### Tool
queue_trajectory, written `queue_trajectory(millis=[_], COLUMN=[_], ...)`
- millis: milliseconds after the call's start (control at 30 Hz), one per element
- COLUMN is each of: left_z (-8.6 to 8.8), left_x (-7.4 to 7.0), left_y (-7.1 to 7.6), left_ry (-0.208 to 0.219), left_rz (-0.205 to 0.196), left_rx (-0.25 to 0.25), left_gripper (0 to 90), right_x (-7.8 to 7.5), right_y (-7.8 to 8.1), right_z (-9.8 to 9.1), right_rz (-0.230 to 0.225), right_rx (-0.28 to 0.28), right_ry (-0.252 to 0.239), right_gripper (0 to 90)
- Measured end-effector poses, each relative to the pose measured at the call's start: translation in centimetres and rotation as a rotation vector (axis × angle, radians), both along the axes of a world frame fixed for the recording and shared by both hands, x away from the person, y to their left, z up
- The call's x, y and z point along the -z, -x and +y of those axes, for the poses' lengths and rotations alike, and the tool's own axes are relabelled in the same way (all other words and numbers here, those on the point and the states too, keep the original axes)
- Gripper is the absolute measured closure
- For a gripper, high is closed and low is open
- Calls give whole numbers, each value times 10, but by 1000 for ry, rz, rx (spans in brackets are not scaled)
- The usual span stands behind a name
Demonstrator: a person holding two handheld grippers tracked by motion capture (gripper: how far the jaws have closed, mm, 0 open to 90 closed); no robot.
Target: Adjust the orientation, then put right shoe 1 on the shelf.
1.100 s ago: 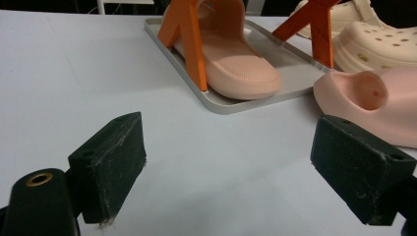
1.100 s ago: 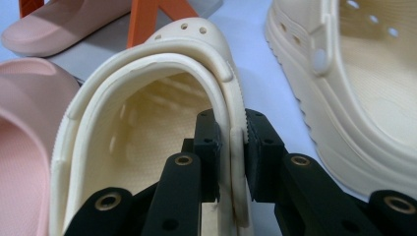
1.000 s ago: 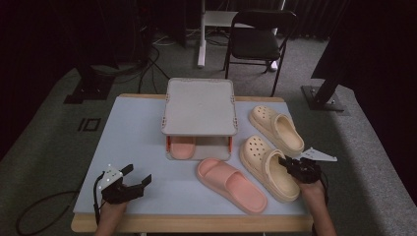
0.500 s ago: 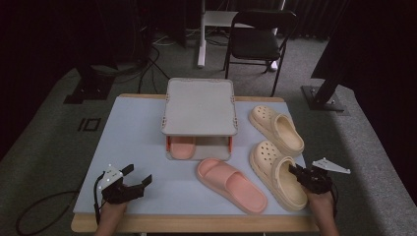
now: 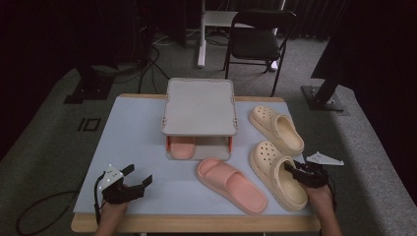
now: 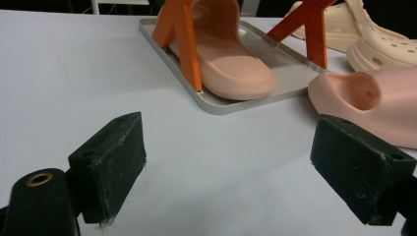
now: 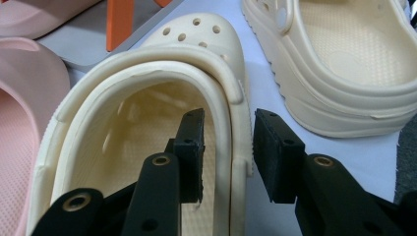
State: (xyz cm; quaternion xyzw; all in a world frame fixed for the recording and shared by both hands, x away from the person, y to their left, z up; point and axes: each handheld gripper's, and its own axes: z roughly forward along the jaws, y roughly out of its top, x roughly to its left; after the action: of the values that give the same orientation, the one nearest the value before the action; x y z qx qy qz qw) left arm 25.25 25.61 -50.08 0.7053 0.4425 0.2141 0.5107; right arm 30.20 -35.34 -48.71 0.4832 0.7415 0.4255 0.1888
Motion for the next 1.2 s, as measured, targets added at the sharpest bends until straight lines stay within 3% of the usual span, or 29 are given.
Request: queue_trajectory(millis=[200,467,667,933,1200], left_z=[-1,0,1,2,1], left_x=[1,0,0,1,2], left_y=[0,0,0,2,1], left_ry=[3,7,11,15,-2], left_rz=[5,6,0,-19,-14], left_rx=[-1,-7,-10,-23,-25], left_gripper=[132,132,132,132,132], right_x=[1,-1,-5,-19,-37], right_y=[-1,-1,0,3,4], right_z=[1,3,2,4,12], right_rz=[15,12,10,-5,-24], right_rx=[1,1,-5,-7,-21], right_ry=[12,30,-6,-28,-43], right_gripper=[755,772,772,773,772])
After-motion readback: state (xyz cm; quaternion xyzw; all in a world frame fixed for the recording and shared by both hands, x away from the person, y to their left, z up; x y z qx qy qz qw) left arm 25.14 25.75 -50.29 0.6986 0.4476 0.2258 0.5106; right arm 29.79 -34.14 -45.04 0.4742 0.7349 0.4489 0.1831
